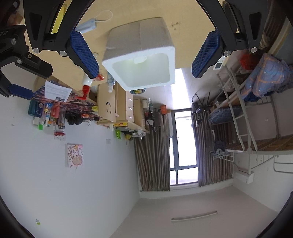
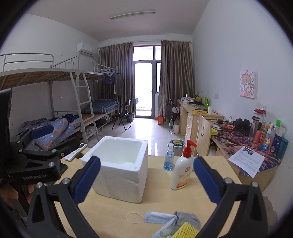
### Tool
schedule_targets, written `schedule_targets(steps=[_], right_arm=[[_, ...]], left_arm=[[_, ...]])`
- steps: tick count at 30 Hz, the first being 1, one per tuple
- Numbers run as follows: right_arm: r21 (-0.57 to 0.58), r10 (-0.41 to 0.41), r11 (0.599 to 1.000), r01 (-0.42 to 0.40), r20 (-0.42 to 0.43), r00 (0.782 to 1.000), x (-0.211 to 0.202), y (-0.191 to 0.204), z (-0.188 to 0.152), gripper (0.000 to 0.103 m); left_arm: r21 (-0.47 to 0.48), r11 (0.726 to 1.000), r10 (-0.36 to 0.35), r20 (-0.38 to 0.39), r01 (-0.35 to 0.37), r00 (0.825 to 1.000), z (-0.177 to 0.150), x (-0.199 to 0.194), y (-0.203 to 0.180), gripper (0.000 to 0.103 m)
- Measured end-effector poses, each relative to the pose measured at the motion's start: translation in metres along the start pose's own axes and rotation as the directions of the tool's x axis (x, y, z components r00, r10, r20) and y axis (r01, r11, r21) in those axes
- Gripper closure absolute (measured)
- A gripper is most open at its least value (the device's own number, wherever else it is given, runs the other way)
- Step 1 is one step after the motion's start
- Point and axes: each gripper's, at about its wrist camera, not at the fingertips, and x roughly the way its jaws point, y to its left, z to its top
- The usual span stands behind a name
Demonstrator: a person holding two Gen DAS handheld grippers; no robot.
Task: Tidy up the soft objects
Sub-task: 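Withdraw both tools from the box back toward the remaining items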
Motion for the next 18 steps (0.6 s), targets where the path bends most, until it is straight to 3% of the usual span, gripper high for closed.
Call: schedule_targets(steps=[18], right_arm=[[-0.024,-0.008,1.0,0.008,0.032,0.999,-0.05,0.016,-0.022,0.0]], left_arm=[[-0.01,1.0,0.001,0.046,-0.001,0.999,-0.029,-0.066,-0.005,0.001]])
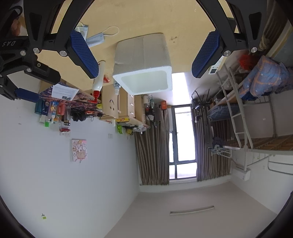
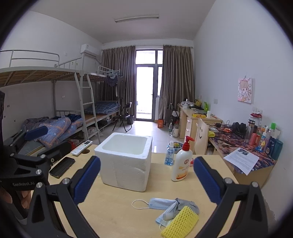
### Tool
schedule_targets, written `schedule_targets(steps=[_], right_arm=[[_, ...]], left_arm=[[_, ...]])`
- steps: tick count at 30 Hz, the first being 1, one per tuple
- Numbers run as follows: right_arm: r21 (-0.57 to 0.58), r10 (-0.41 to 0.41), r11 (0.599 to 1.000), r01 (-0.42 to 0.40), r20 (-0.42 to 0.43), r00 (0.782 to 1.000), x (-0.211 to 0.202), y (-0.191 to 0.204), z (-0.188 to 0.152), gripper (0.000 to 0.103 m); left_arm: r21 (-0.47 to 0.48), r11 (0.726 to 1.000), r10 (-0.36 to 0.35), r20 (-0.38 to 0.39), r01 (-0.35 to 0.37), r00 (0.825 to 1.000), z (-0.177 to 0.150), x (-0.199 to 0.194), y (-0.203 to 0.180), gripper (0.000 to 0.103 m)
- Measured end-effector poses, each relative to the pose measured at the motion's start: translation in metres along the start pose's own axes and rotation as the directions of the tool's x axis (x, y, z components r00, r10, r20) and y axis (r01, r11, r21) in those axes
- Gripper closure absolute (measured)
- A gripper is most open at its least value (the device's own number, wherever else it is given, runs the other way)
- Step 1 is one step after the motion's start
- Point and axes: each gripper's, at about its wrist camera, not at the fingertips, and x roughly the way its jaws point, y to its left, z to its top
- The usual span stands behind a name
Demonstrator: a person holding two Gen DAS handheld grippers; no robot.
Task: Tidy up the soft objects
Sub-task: 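Withdraw both tools from the box back toward the remaining items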
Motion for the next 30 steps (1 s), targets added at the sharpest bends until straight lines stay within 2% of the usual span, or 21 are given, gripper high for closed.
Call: schedule_targets(steps=[6,16,24,30], right_arm=[[0.031,-0.002,1.0,0.002,0.006,1.0,-0.015,0.0,-0.012,0.001],[0.013,-0.038,0.999,0.037,0.065,0.997,-0.045,0.002,-0.027,0.0],[0.042,-0.07,0.997,0.067,0.091,0.993,-0.05,-0.01,-0.041,0.0],[0.047,-0.089,0.995,0.086,0.064,0.994,-0.046,-0.015,-0.055,0.001]], left_arm=[[-0.005,1.0,-0.018,-0.016,0.018,1.0,-0.011,-0.008,-0.004,0.001],[-0.01,0.999,-0.031,0.035,0.032,0.999,-0.022,-0.026,-0.012,0.001],[-0.008,0.998,-0.06,0.063,0.061,0.996,-0.036,-0.026,-0.017,0.001],[-0.012,0.996,-0.087,0.046,0.088,0.995,-0.048,-0.019,-0.021,0.001]])
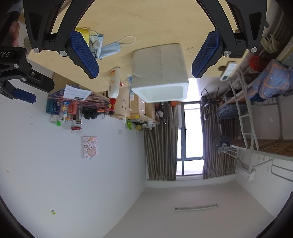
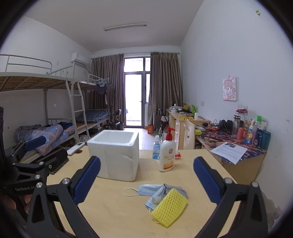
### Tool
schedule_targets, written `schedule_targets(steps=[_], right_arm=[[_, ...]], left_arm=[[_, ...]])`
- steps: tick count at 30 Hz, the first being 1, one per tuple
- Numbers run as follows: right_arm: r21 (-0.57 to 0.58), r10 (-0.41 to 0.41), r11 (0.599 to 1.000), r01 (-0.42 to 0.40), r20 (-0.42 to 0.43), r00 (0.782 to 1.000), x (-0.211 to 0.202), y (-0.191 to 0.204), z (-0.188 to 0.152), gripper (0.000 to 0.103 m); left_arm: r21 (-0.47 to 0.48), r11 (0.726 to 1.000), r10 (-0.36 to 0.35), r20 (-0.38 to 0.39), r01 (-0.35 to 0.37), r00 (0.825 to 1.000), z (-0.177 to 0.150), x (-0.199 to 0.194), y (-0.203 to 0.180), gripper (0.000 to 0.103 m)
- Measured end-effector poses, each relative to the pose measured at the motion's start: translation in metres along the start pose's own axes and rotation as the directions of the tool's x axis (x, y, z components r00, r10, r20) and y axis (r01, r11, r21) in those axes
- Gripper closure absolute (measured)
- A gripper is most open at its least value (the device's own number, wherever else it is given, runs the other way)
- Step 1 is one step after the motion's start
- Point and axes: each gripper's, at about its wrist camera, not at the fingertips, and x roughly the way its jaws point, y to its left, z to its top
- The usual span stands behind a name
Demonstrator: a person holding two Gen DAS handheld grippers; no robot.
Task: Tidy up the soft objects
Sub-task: 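Withdraw both tools from the box back toward the remaining items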
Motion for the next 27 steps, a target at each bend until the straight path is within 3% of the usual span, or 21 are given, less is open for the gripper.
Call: schedule_targets(steps=[13,27], right_arm=[[0.034,-0.07,0.997,0.072,-0.036,0.997,0.012,-0.02,-0.026,0.0],[0.054,-0.075,0.995,0.083,-0.14,0.987,0.037,-0.032,-0.051,0.001]], left_arm=[[-0.061,0.998,-0.015,-0.036,0.013,0.999,-0.022,0.02,0.009,0.001],[-0.062,0.997,-0.049,-0.111,0.042,0.993,-0.039,0.045,0.003,0.001]])
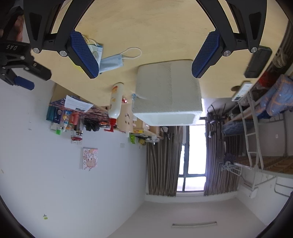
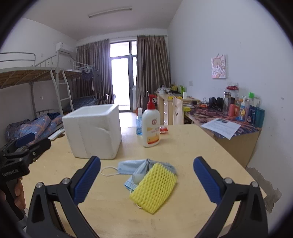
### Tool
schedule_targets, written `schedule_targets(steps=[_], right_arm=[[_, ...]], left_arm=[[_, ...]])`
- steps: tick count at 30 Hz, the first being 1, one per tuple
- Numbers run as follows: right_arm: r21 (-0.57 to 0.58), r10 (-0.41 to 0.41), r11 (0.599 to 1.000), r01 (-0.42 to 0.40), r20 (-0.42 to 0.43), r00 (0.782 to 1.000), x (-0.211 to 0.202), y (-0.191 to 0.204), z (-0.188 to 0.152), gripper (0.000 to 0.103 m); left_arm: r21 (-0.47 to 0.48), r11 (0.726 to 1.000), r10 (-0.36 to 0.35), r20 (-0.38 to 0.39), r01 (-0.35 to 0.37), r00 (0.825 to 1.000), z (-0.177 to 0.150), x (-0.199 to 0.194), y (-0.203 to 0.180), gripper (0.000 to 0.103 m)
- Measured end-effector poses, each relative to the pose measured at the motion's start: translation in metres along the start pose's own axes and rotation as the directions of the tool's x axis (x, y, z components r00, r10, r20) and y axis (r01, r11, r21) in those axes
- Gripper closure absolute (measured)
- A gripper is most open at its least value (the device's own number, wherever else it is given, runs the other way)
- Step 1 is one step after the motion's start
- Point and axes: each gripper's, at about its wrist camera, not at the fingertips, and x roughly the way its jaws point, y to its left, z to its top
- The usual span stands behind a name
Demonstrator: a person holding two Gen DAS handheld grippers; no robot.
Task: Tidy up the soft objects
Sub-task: 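Withdraw both tools from the box back toward the remaining items, then grasp the yellow foam mesh sleeve with the right gripper and lift it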
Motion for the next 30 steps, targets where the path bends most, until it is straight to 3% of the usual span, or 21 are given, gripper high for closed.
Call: schedule_targets(steps=[15,26,30], right_arm=[[0.037,-0.005,0.999,0.01,-0.144,0.99,0.04,-0.018,-0.025,0.001],[0.087,0.029,0.996,-0.006,-0.267,0.963,0.075,-0.031,-0.041,0.001],[0.101,0.038,0.995,-0.008,-0.3,0.953,0.083,-0.034,-0.046,0.007]], left_arm=[[0.017,1.0,-0.017,-0.09,0.018,0.996,-0.011,0.037,-0.009,0.001],[0.03,0.998,-0.044,-0.154,0.05,0.987,-0.02,0.061,-0.021,0.001],[0.036,0.998,-0.052,-0.172,0.059,0.984,-0.023,0.067,-0.024,0.001]])
